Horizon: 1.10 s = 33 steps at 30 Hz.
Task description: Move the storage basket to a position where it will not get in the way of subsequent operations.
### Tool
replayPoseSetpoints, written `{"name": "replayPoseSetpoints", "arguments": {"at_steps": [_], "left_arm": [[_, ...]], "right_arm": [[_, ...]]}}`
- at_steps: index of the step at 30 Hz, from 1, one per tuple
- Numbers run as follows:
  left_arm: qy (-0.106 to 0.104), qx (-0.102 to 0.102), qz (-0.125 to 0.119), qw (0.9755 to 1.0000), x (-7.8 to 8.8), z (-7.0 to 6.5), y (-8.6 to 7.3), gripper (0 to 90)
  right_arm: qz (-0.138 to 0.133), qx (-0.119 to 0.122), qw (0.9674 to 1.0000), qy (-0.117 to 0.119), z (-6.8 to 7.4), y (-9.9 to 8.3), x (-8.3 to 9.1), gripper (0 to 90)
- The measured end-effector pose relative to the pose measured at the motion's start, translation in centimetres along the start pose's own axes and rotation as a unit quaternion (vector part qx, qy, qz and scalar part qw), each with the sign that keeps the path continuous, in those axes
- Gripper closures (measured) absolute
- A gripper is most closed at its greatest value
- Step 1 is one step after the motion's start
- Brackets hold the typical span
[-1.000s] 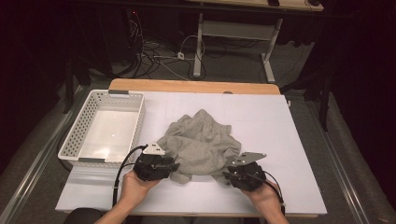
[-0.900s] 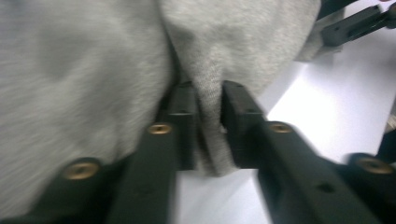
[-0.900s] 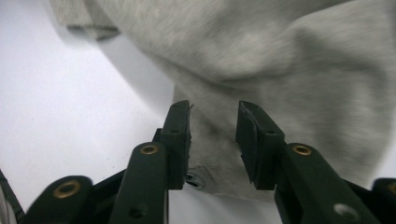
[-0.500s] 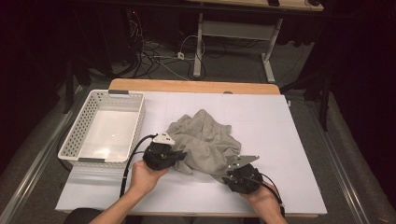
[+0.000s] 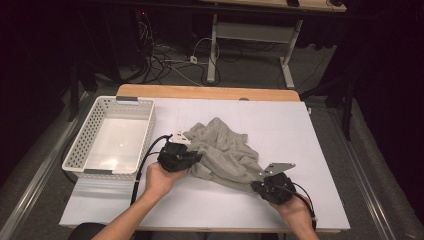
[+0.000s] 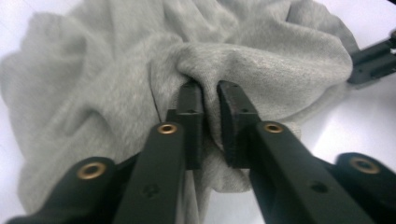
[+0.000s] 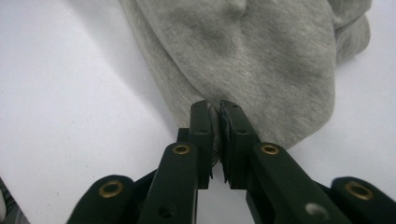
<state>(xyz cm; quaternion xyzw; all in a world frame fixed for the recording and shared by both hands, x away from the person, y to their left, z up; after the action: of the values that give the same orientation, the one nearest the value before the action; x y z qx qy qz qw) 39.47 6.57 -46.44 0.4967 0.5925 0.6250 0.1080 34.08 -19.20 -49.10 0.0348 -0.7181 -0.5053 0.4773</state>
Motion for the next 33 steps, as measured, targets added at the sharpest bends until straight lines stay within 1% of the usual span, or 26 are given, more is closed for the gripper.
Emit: {"name": "replayPoseSetpoints", "arguments": {"at_steps": [1, 3, 4, 6, 9, 10, 11, 12, 14, 15, 16, 18, 20, 22, 24, 25, 26, 28, 31, 32, 33], "left_arm": [[-0.001, 0.001, -0.001, 1.0, 0.2, -0.1, -0.3, 74.9], [0.001, 0.003, 0.003, 1.0, 0.7, -0.3, -0.8, 69.4], [0.003, 0.001, 0.007, 1.0, 1.1, -0.4, -1.1, 66.9], [0.004, -0.003, 0.006, 1.0, 2.1, -0.8, -1.7, 63.9], [-0.003, -0.005, 0.004, 1.0, 3.5, -1.5, -2.4, 62.6], [-0.006, -0.002, 0.006, 1.0, 3.9, -1.7, -2.6, 60.4], [-0.011, -0.003, 0.008, 0.9999, 4.2, -2.0, -2.9, 60.1], [-0.012, -0.007, 0.01, 0.9999, 4.5, -2.3, -3.2, 60.1], [-0.007, -0.017, 0.018, 0.9997, 4.9, -2.6, -3.7, 60.0], [-0.001, -0.022, 0.021, 0.9995, 4.9, -2.6, -3.9, 59.6], [0.005, -0.022, 0.024, 0.9995, 4.7, -2.4, -4.1, 57.1], [0.013, -0.014, 0.035, 0.9992, 4.1, -1.9, -4.5, 56.0], [0.018, -0.001, 0.044, 0.9989, 3.1, -1.3, -4.6, 54.8], [0.019, 0.014, 0.047, 0.9986, 2.0, -0.7, -4.5, 54.8], [0.022, 0.022, 0.046, 0.9985, 1.0, -0.4, -4.2, 54.7], [0.025, 0.022, 0.044, 0.9984, 0.6, -0.2, -4.0, 54.3], [0.029, 0.023, 0.043, 0.9984, 0.1, -0.2, -3.8, 52.1], [0.035, 0.014, 0.044, 0.9983, -0.8, -0.2, -3.4, 51.9], [0.041, 0.006, 0.049, 0.998, -2.2, -0.4, -3.2, 52.1], [0.037, 0.006, 0.053, 0.9979, -2.6, -0.4, -3.3, 52.5], [0.035, 0.007, 0.059, 0.9976, -2.9, -0.4, -3.3, 55.4]], "right_arm": [[0.0, 0.0, 1.0, 0.002, 0.1, 0.0, -0.2, 82.5], [-0.001, 0.006, 1.0, 0.006, 0.4, 0.1, -0.5, 80.5], [-0.002, 0.007, 0.9999, 0.007, 0.6, 0.3, -0.5, 79.5], [-0.011, 0.009, 0.9999, 0.008, 0.8, 0.6, -0.5, 77.8], [-0.022, 0.009, 0.9997, 0.006, 0.9, 1.0, -0.7, 77.0], [-0.024, 0.01, 0.9996, 0.007, 1.0, 1.1, -0.8, 77.0], [-0.024, 0.011, 0.9996, 0.007, 1.1, 1.2, -0.9, 77.0], [-0.024, 0.013, 0.9996, 0.008, 1.1, 1.3, -1.1, 76.9], [-0.021, 0.013, 0.9997, 0.007, 1.1, 1.3, -1.4, 75.9], [-0.019, 0.014, 0.9997, 0.006, 1.1, 1.3, -1.5, 75.8], [-0.02, 0.014, 0.9997, 0.004, 1.0, 1.3, -1.6, 75.7], [-0.02, 0.011, 0.9997, 0.0, 0.9, 1.4, -1.8, 75.5], [-0.019, 0.008, 0.9998, -0.004, 0.7, 1.4, -2.0, 75.2], [-0.019, 0.005, 0.9998, -0.007, 0.4, 1.4, -2.1, 75.2], [-0.02, 0.0, 0.9998, -0.01, 0.1, 1.4, -2.2, 74.9], [-0.021, -0.002, 0.9997, -0.011, -0.1, 1.4, -2.2, 74.5], [-0.022, -0.004, 0.9997, -0.013, -0.3, 1.4, -2.2, 74.0], [-0.023, -0.01, 0.9996, -0.015, -0.6, 1.3, -2.3, 72.9], [-0.022, -0.013, 0.9994, -0.022, -1.0, 1.2, -2.4, 71.8], [-0.021, -0.014, 0.9994, -0.024, -1.2, 1.2, -2.5, 71.5], [-0.02, -0.017, 0.9993, -0.025, -1.2, 1.1, -2.5, 71.5]]}}
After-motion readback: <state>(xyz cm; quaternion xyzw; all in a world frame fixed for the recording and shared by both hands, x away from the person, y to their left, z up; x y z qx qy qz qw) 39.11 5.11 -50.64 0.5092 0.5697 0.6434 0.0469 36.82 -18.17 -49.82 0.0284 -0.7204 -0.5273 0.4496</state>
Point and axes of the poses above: each handheld gripper's, and its own axes: x roughly backward along the jaws, y roughly out of its top, z roughly to its left, the point moved 6 cm from there along -x, roughly forward along the jaws, and after that the axes turned 13 degrees about -z, right-handed, at the moved point
